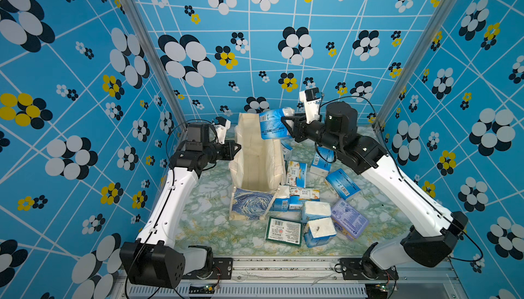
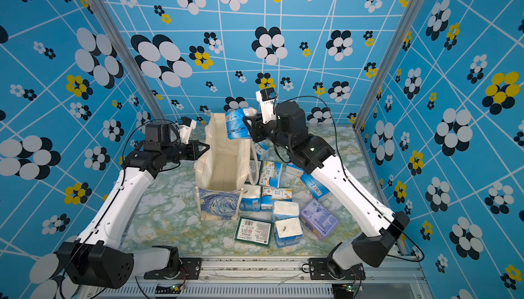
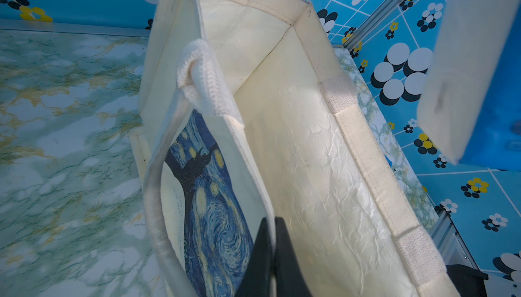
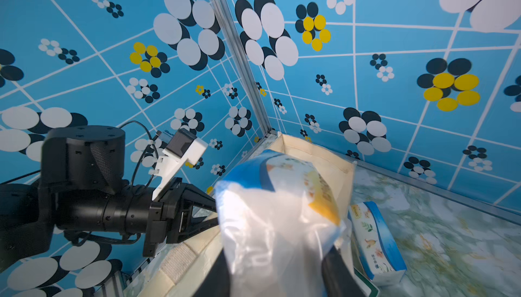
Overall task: Put tissues into the canvas bag
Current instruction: Place the pack of facial tissues in the canvas bag.
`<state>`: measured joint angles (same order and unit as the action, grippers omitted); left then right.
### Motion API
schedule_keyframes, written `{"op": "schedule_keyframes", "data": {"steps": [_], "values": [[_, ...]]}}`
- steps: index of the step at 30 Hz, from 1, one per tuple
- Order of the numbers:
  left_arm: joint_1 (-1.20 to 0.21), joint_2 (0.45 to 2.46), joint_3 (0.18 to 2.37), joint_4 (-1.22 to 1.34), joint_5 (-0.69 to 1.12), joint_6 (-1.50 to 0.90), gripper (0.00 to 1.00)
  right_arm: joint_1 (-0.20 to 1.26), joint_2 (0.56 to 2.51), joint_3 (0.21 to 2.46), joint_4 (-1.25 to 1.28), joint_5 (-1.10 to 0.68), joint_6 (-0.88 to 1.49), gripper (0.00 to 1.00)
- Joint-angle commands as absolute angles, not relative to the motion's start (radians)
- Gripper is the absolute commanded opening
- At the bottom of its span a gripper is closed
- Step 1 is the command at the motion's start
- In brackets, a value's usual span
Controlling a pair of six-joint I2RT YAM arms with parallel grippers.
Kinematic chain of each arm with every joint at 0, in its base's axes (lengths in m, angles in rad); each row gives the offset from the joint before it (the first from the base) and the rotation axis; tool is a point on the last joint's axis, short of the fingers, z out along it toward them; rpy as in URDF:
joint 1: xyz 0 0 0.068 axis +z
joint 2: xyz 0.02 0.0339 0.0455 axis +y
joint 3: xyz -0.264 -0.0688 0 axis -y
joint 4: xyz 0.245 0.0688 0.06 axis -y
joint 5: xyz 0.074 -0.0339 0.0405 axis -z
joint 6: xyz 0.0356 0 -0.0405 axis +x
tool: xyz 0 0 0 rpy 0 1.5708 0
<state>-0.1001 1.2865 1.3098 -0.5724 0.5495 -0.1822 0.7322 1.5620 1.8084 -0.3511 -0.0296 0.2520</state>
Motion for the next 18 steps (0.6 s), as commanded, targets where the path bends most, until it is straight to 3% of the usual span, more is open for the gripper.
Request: {"op": "schedule_keyframes", "data": {"steps": [1,11,15,18], "values": [[-0.109,1.255,1.31,-0.549,0.535,-0.163,0.0,0.751,1.699,1.922,-0.379,-0.02,0.245,0.31],[-0.11,1.248,1.307,-0.591,0.476,-0.133,0.0,0.819,2.048,2.285,-0.689,0.229,0.19,0.39],[-0.11,1.247,1.307,-0.599,0.453,-0.132,0.0,0.819,2.11,2.352,-0.734,0.202,0.184,0.57],[-0.11,1.244,1.301,-0.601,0.435,-0.132,0.0,0.818,2.099,2.36,-0.736,0.161,0.174,0.65]]}}
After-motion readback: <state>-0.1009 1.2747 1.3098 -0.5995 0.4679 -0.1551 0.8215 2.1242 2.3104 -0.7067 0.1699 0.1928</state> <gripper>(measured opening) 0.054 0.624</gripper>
